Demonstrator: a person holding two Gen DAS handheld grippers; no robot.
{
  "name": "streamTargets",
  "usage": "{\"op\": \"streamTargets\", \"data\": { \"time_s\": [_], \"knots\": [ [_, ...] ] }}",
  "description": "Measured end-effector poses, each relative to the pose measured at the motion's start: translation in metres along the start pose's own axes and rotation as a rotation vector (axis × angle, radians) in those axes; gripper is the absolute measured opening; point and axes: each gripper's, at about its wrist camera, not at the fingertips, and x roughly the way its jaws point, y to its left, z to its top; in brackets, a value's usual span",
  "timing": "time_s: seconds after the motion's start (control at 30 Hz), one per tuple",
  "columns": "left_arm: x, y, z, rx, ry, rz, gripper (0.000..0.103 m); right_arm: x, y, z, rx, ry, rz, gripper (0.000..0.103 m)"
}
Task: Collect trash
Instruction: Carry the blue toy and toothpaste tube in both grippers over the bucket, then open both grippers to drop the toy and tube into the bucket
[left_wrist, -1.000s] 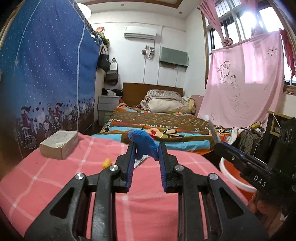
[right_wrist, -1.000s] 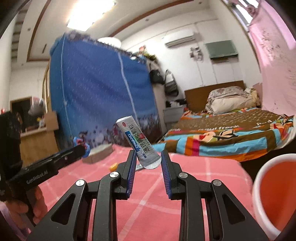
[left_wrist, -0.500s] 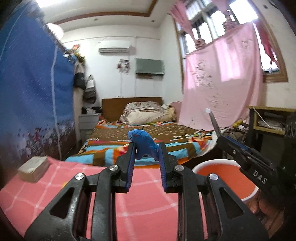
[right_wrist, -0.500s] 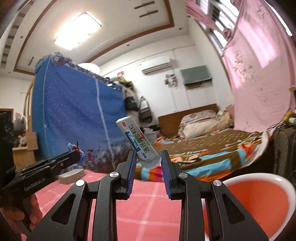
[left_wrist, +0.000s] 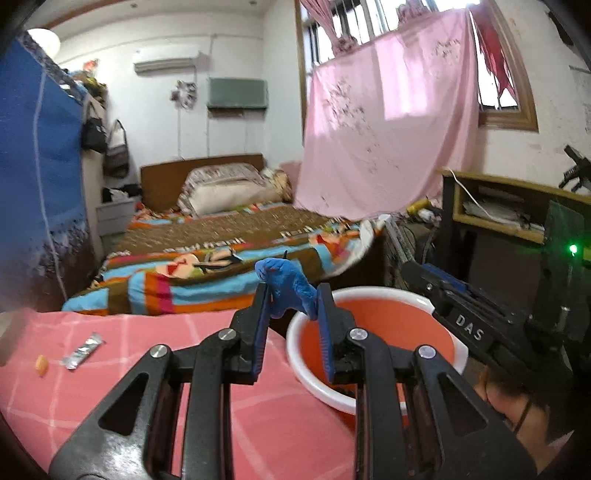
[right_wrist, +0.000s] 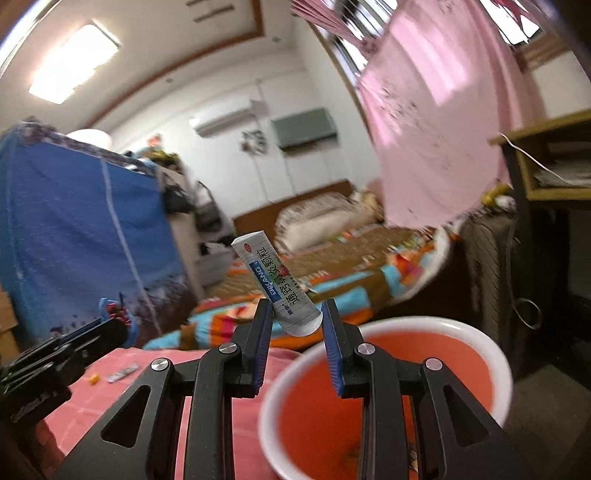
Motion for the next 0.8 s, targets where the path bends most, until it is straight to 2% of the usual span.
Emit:
{"op": "streamTargets", "data": {
  "time_s": [0.17, 0.4, 0.67, 0.8],
  "knots": [
    [0.025, -0.013, -0.003, -0.025, 0.105, -0.045, 0.028, 0.006, -0.022, -0.005, 0.033, 0.069, -0.044, 0.025],
    [0.054, -0.025, -0.008, -0.09, 0.223, -0.092, 0.028, 0.012, -0.04, -0.007, 0.055, 0.12, -0.062, 0.027],
    [0.072, -0.033, -0.011, -0.131, 0.313, -0.147, 0.029, 0.017, -0.052, -0.008, 0.095, 0.164, -0.069, 0.028],
    [0.076, -0.034, -0.01, -0.144, 0.331, -0.151, 0.03, 0.017, -0.053, -0.009, 0.106, 0.172, -0.075, 0.028]
  ]
}}
